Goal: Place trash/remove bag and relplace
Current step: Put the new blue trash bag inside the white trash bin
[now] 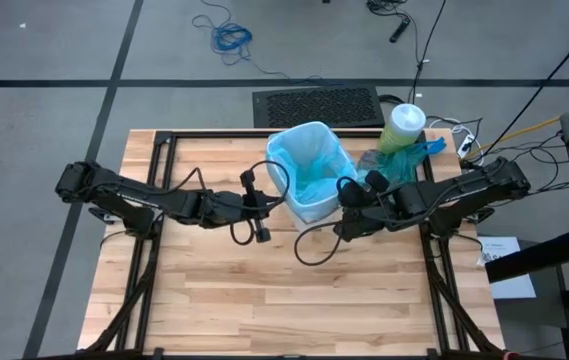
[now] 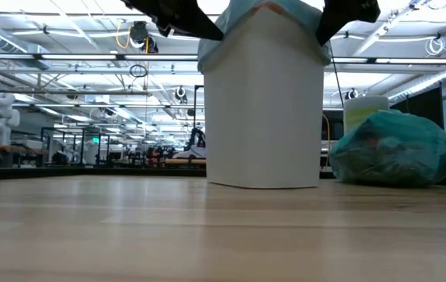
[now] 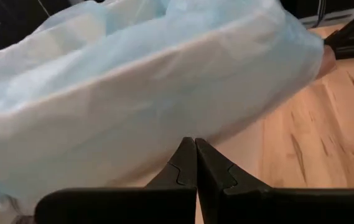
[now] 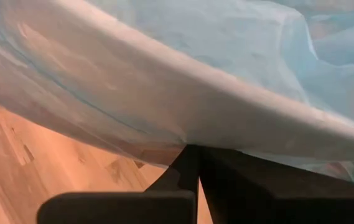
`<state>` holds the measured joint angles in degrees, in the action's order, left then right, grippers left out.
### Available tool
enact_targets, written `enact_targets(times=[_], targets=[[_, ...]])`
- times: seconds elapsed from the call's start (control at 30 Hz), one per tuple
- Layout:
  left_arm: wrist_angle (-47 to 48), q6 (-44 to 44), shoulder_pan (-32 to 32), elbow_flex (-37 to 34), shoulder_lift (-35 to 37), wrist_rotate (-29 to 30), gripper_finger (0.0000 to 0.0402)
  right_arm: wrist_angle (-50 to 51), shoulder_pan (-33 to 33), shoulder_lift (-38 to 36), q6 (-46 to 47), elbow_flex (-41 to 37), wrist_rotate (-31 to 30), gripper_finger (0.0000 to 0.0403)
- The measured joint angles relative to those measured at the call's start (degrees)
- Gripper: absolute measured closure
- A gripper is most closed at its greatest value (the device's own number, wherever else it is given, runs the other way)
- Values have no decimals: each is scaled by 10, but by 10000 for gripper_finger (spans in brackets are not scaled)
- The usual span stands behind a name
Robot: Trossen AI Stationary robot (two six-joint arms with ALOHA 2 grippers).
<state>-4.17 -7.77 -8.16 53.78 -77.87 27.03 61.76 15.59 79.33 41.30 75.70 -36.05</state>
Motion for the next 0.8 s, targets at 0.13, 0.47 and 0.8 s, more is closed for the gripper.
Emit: enact_targets(times=[0.13,0.47,0.8], targets=[[-15,14,-1,-13,0,-1,401,0,0,2,9,0,3,403],[-43,30,-13,-35,0,-1,401,-13,0,35,15,-22,4,403],[-45,30,-73,-17,34,-1,402,-2,13,22,13,-24,4,403]])
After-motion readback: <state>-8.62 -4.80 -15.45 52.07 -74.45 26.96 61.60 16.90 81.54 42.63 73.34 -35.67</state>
